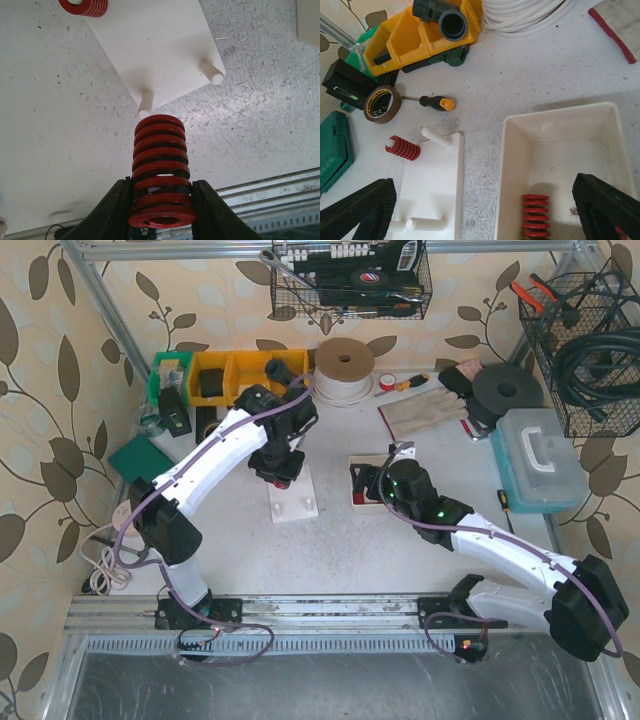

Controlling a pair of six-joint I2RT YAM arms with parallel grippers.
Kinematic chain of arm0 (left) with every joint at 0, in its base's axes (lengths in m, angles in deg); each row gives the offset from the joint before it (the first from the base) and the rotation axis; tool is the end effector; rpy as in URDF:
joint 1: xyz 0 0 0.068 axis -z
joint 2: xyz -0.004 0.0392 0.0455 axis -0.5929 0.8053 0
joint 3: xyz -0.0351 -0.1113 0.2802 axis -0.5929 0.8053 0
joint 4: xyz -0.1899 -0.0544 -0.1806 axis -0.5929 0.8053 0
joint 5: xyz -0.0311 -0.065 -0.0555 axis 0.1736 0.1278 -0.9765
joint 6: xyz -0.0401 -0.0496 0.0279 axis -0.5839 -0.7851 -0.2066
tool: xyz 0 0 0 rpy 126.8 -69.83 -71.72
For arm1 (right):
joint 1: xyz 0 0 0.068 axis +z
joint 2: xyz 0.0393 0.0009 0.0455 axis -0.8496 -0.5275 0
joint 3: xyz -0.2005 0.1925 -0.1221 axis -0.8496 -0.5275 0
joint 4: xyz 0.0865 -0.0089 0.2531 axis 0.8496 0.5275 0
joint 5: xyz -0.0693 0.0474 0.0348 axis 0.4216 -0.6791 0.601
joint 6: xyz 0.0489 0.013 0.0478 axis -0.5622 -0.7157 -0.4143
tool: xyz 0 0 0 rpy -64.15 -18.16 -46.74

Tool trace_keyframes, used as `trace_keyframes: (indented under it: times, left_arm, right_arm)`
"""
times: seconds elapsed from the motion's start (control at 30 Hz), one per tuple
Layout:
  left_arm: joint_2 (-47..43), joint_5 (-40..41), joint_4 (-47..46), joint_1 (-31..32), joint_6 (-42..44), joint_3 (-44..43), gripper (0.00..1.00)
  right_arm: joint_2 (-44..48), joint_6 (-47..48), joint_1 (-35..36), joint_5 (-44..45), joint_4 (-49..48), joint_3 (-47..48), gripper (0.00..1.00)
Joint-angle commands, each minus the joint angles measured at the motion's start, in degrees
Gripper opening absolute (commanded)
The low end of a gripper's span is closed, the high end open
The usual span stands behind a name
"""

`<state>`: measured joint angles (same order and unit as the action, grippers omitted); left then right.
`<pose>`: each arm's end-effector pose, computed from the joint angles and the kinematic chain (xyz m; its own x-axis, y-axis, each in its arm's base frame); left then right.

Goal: Install the large spring

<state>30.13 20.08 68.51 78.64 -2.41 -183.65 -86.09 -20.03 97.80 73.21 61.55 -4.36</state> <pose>0.2556 -0.2277 0.3528 -0.9320 0.3330 -0.1428 0.3357 0.9420 0.0059 0.2009 0.1480 0.2641 -0.5381 0.3847 -0.7500 -0.1180 0.8467 0.5189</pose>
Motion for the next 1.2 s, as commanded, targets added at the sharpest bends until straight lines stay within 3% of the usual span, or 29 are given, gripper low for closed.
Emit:
trace_keyframes:
  times: [0.0, 0.27, 0.7, 1.17]
  left_arm:
    - [-2.0, -2.6, 5.3, -1.6, 1.2, -0.5, 0.0]
    - [6.9, 0.2, 8.0, -2.3, 3.2, -10.0, 0.0]
    - [17.9, -6.4, 5.0, -7.9, 4.9, -21.8, 0.0]
    - [23.5, -7.8, 3.2, -8.6, 5.0, -24.7, 0.0]
  right_arm:
    - [-1.0, -0.3, 0.3, 0.4, -0.4, 0.1, 0.95]
    - [-1.2, -0.3, 0.3, 1.4, -0.1, 0.3, 0.95]
    - [0.5, -1.8, 0.3, 3.2, -0.7, -0.9, 0.95]
    - [-0.5, -2.5, 0.3, 3.7, 0.3, -0.2, 0.95]
